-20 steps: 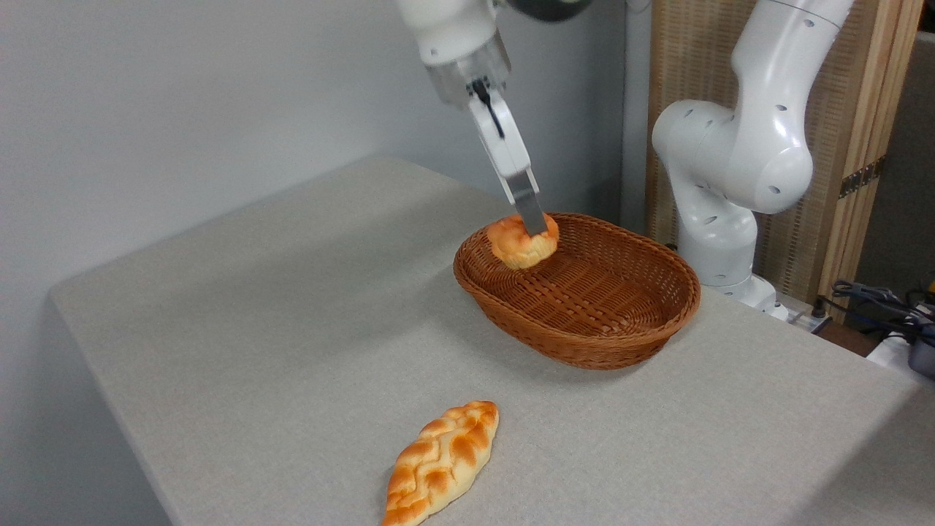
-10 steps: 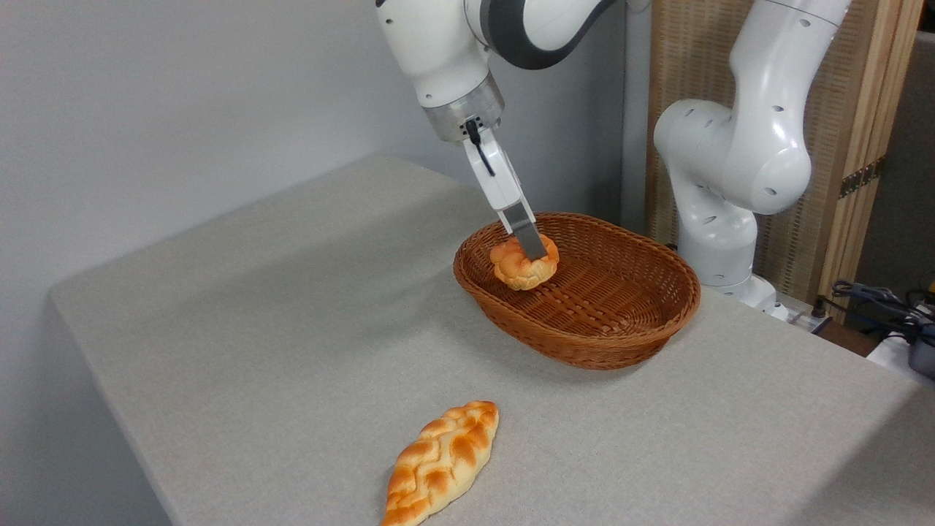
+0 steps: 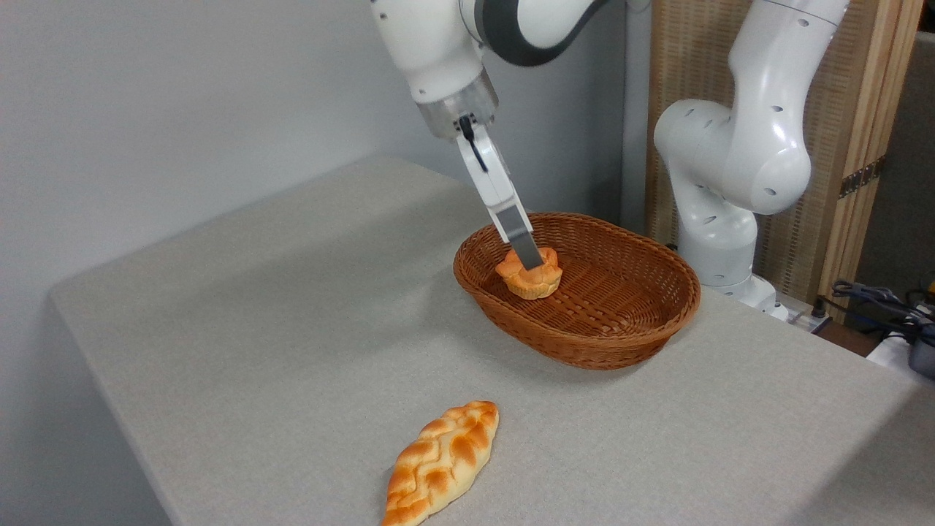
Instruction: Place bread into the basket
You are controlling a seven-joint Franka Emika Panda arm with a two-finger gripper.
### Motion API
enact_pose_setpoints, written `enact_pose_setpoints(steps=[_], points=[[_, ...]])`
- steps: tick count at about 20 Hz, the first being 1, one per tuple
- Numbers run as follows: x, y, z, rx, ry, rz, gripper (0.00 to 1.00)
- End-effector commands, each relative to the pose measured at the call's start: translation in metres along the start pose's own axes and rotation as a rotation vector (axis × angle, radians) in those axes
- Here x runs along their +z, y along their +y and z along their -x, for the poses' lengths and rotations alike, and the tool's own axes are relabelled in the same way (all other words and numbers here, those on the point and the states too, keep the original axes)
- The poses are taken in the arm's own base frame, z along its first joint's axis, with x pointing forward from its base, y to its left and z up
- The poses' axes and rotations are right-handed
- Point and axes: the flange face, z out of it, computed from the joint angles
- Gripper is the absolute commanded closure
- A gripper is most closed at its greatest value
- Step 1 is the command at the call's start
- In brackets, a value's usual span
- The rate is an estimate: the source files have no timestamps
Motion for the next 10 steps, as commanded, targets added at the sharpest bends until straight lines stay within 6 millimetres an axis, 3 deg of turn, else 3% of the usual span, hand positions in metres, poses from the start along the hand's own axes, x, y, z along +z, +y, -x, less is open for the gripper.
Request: enact_pose_setpoints(steps=[1,4,5,10], points=[[-0.076,-0.047,0.013,-0.216,0.086,-0.072,0.0],[-0.117,-0.08,0.029,-0.345,0.146,-0.113,0.0],[-0.136,-0.095,0.044,-0.382,0.18,-0.134,0.0],[-0.18,-0.132,0.075,-0.469,0.318,-0.158,0.0]])
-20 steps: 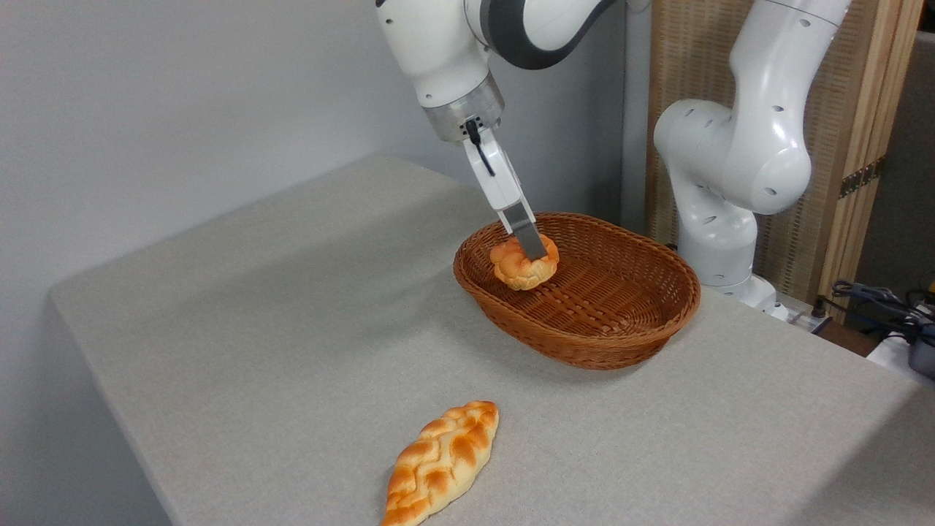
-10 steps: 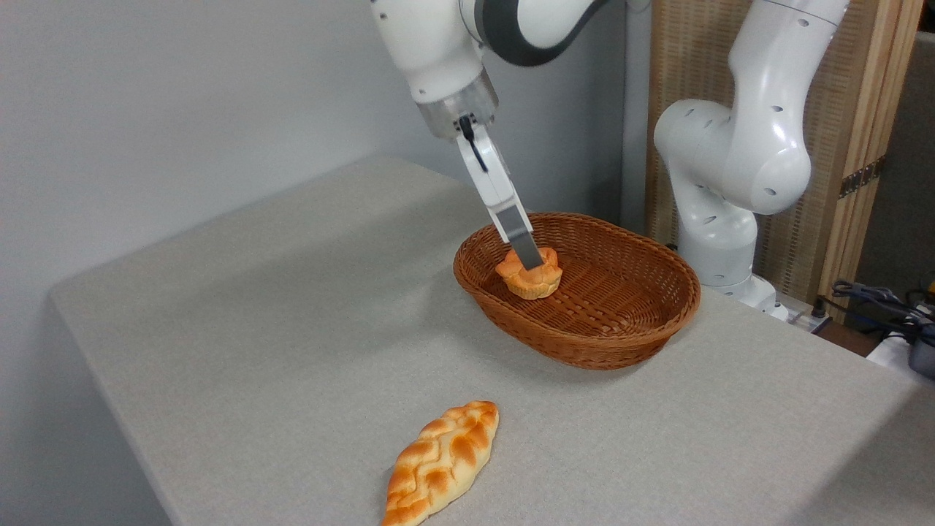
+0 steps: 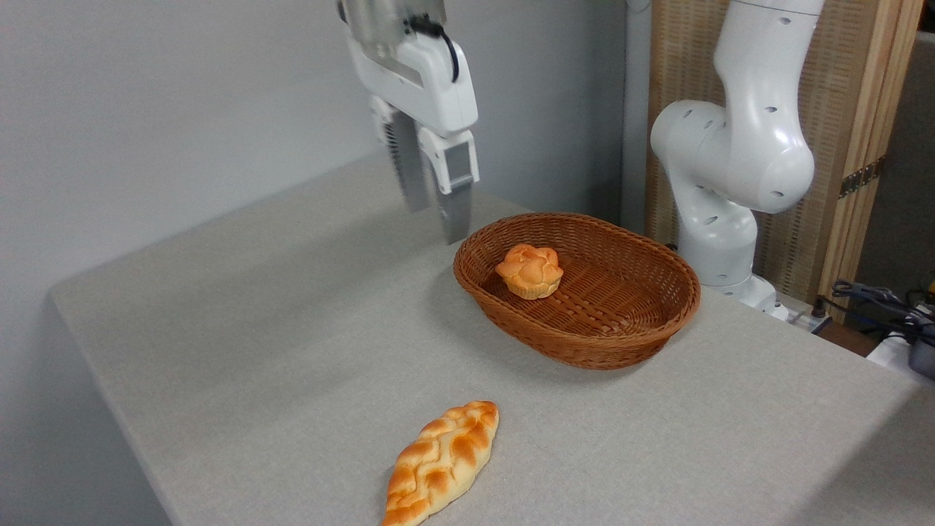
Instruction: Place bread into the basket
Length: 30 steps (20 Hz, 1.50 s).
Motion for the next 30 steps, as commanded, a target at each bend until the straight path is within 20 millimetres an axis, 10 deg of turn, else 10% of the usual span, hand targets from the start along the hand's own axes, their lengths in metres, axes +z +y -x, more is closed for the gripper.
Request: enact_pose_setpoints(steps=[1,30], points=[[-0.033,-0.052,-0.011,-0.106,0.106,0.015,0.0],[-0.016,-0.068,-0.019,-0.126,0.06,0.023,0.0]])
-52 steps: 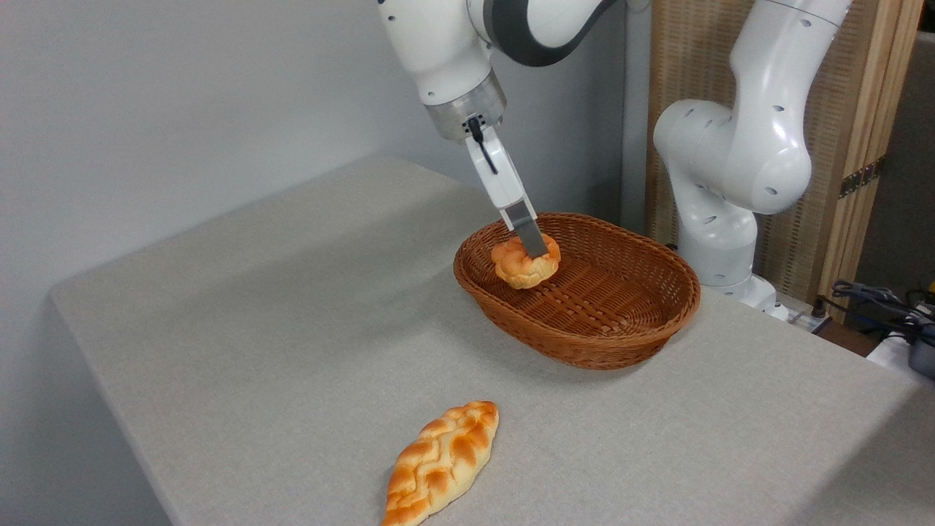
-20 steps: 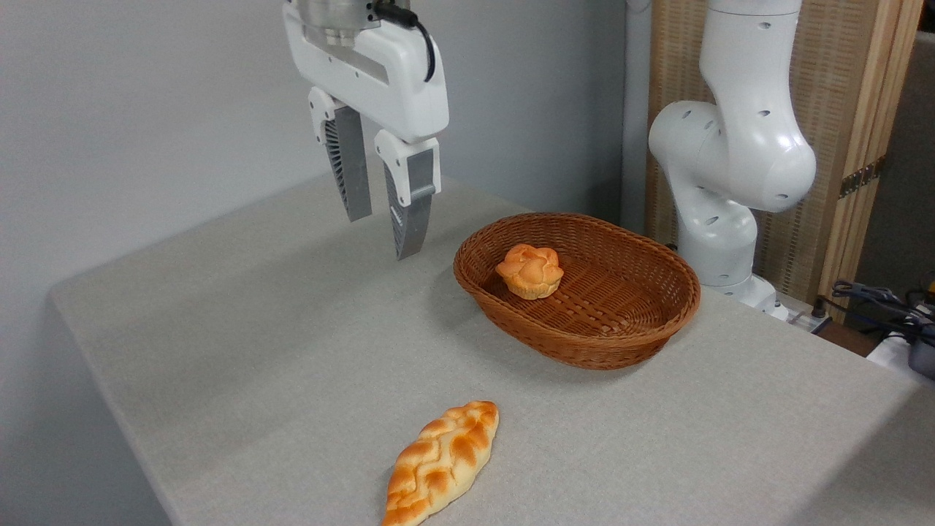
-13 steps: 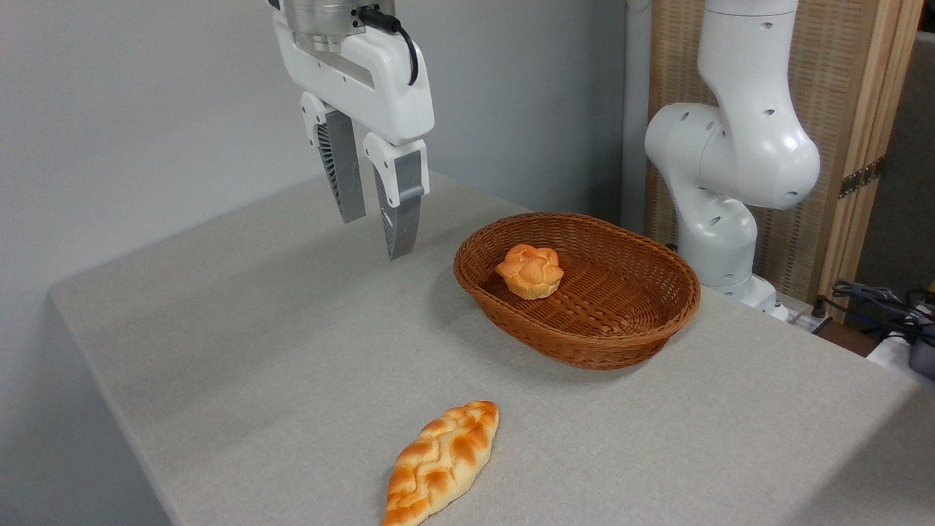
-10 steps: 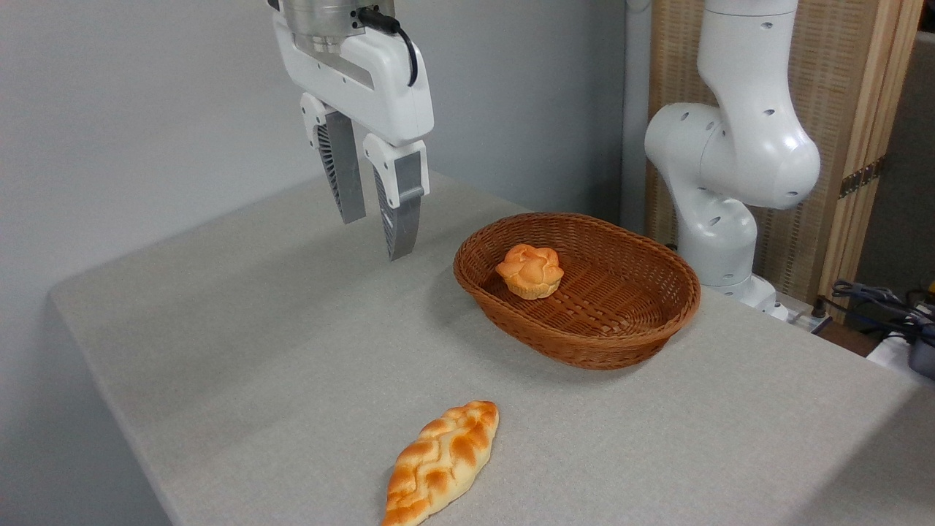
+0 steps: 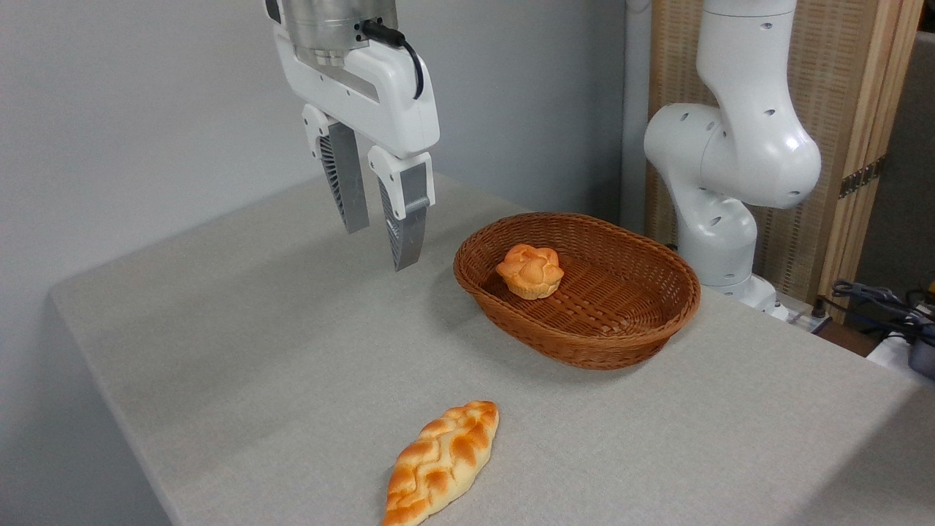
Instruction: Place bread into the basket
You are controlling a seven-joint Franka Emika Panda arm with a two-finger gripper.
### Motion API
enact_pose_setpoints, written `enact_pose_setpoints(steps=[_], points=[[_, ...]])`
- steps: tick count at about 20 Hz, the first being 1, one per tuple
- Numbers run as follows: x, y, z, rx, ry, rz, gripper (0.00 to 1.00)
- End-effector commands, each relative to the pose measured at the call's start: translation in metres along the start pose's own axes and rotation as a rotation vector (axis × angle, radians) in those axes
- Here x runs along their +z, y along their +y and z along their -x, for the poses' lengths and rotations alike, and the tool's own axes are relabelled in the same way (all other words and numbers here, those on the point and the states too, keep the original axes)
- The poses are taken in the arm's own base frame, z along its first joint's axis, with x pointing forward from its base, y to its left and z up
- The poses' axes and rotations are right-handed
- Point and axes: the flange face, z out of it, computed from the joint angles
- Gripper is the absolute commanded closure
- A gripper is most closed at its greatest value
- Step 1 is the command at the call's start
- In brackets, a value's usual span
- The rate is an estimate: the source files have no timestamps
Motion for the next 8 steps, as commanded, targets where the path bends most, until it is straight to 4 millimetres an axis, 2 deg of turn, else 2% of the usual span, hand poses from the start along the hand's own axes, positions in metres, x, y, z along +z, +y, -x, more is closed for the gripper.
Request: enact_pose_setpoints(steps=[1,8], points=[[-0.0033,-0.0012,-0.0015,-0.016,-0.008,0.006,0.0],[-0.003,-0.0009,-0.0019,-0.024,-0.059,-0.049,0.0]])
